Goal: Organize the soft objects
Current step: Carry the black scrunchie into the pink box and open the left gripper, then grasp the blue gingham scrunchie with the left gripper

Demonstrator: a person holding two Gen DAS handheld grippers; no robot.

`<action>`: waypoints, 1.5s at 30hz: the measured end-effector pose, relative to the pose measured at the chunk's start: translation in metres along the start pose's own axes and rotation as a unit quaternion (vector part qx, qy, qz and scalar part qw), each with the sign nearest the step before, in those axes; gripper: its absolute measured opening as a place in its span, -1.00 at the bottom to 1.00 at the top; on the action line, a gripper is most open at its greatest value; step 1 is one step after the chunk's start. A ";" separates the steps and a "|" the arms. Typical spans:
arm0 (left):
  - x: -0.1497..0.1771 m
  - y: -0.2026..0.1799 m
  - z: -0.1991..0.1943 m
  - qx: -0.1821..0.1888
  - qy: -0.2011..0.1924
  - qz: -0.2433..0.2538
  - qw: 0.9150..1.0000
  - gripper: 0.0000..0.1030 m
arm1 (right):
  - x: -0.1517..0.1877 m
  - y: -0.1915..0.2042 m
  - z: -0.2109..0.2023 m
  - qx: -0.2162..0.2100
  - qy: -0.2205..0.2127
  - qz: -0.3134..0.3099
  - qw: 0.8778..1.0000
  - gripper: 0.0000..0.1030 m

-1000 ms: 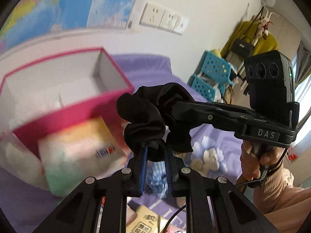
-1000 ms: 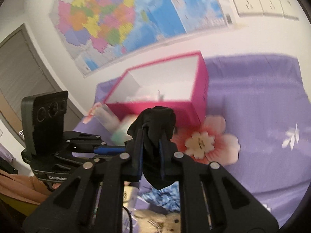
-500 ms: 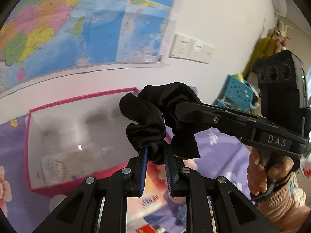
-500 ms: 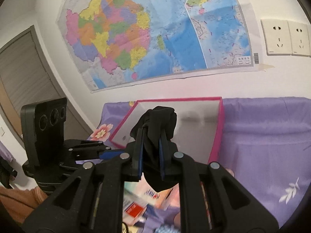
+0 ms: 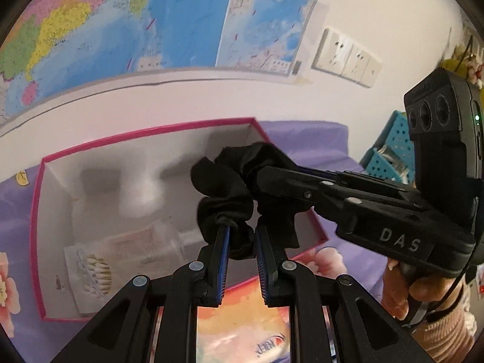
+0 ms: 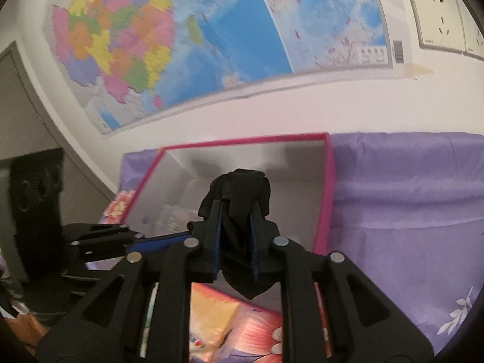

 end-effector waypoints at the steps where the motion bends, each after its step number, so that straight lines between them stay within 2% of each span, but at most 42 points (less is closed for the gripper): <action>1: 0.000 0.000 0.003 -0.003 0.003 0.002 1.000 -0.66 | 0.001 -0.003 0.003 0.010 0.004 0.000 1.000 -0.56; 6: 0.004 0.001 0.001 -0.011 -0.002 -0.001 1.000 -0.57 | 0.004 -0.011 -0.002 0.031 0.005 0.010 0.999 -0.53; 11: 0.011 -0.004 -0.025 0.003 -0.032 0.012 0.999 -0.51 | 0.010 0.005 -0.040 -0.003 -0.017 0.006 1.000 -0.52; 16: 0.026 -0.019 -0.058 0.034 -0.062 0.037 0.997 -0.39 | 0.026 0.030 -0.077 -0.043 -0.029 0.001 0.999 -0.46; 20: 0.043 -0.034 -0.073 0.053 -0.071 0.065 0.994 -0.34 | 0.040 0.050 -0.104 -0.063 -0.037 -0.007 0.997 -0.45; 23: 0.060 -0.044 -0.080 0.071 -0.065 0.079 0.992 -0.34 | 0.055 0.061 -0.117 -0.064 -0.031 -0.020 0.997 -0.44; 26: 0.077 -0.052 -0.077 0.086 -0.051 0.087 0.991 -0.34 | 0.079 0.063 -0.122 -0.046 -0.008 -0.031 0.998 -0.44; 30: 0.104 -0.059 -0.064 0.099 -0.017 0.098 0.990 -0.34 | 0.116 0.049 -0.115 -0.023 0.042 -0.024 0.999 -0.37; 32: 0.117 -0.064 -0.054 0.108 0.005 0.100 0.989 -0.34 | 0.134 0.039 -0.106 0.000 0.065 -0.021 0.998 -0.17; 38: 0.141 -0.071 -0.033 0.107 0.042 0.106 0.988 -0.34 | 0.180 0.017 -0.080 0.030 0.136 -0.011 0.990 -0.14; 41: 0.145 -0.070 -0.025 0.112 0.056 0.099 0.987 -0.34 | 0.191 0.007 -0.071 0.051 0.153 -0.009 0.987 -0.07; 45: 0.150 -0.070 -0.017 0.117 0.072 0.093 0.986 -0.34 | 0.196 0.004 -0.064 0.047 0.153 -0.009 0.987 -0.07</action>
Point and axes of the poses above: each gripper's, at about its wrist camera, not at the fingertips, and z roughly the way its jaws point, y to its left, x to its underside, the point moved 6 cm from there along z, roughly the way its jaws point, and after that the axes turned 7 degrees about -x, right-handed, at the moved point
